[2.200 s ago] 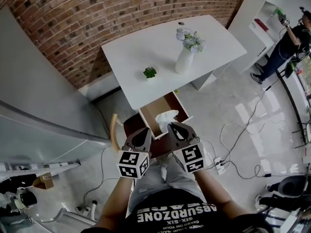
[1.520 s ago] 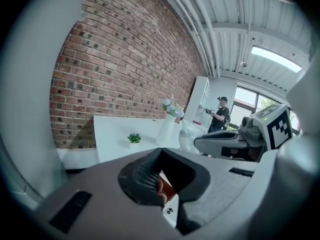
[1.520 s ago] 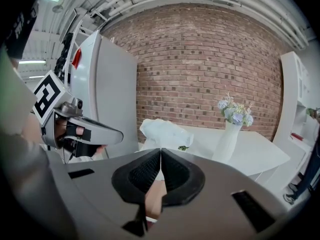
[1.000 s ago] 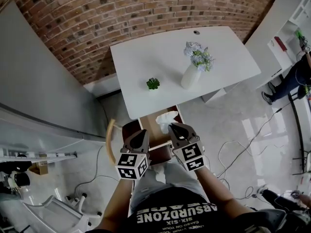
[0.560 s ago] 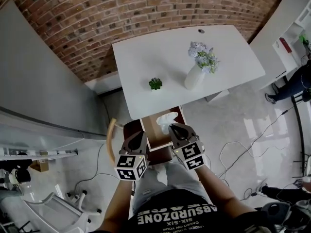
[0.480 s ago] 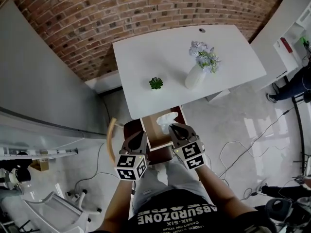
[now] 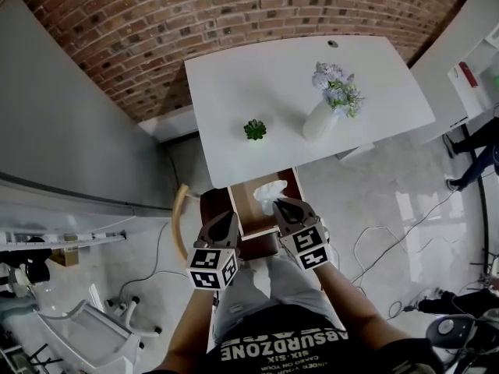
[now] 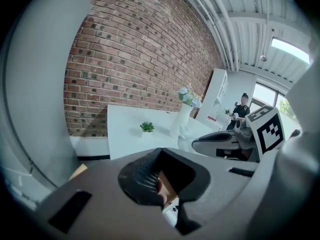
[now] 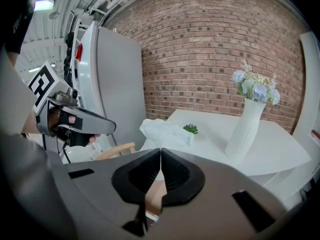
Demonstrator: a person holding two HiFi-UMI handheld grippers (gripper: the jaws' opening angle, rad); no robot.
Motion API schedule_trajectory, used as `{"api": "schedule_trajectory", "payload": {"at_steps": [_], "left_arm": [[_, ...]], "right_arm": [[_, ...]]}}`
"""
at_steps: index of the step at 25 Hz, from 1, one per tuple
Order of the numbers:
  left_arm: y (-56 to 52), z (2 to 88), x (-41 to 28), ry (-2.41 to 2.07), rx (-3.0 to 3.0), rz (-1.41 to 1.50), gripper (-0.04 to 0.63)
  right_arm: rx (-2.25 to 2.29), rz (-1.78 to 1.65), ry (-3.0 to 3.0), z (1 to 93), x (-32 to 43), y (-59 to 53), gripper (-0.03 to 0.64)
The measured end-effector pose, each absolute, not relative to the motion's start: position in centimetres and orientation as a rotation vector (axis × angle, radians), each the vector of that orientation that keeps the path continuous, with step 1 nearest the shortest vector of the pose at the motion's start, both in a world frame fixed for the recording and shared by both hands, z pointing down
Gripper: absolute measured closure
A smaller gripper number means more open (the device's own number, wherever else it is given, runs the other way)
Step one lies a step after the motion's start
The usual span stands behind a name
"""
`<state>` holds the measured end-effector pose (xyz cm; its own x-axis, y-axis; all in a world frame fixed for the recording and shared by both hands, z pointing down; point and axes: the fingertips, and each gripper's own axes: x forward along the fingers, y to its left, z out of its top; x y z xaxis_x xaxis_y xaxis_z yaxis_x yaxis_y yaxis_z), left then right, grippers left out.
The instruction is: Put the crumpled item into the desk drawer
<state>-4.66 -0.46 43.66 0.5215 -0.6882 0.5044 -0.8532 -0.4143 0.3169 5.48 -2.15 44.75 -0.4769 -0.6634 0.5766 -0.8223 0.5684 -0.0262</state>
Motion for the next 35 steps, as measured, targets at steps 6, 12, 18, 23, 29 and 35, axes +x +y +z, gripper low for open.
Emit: {"api": "schedule_trajectory", "payload": {"at_steps": [6,12,18,23,29,35], "left_arm": [[-0.9,44.2,-4.3,-1.249,2.209,0.416,0.598],[-1.1,45.0,-4.0,-1.245,2.195,0.432,0.598],[-1.3,45.6,-3.8,-1.235,2.186,0.445,0.598],[-1.5,46.1,-3.4,-1.227,2.179,0.452,0.598],[-1.6,46.8,-3.0,-1.215,2.169,0.459,0.598],[-1.7,47.4,-2.7,-1.204,2.167,0.465,0.598]], "right_arm": [[1.158,0.431,-2.277,46.1,5.5,-2.7,0.615],[1.13,0.446,-2.267,47.4,5.5,-3.1,0.615],[1.107,0.468,-2.251,48.6,5.6,-3.3,0.615],[1.086,0.478,-2.236,49.8,5.7,-3.5,0.615],[1.067,0.483,-2.219,51.0,5.9,-3.7,0.615],[1.057,0.489,-2.206,52.0,6.0,-3.8,0.615]]}}
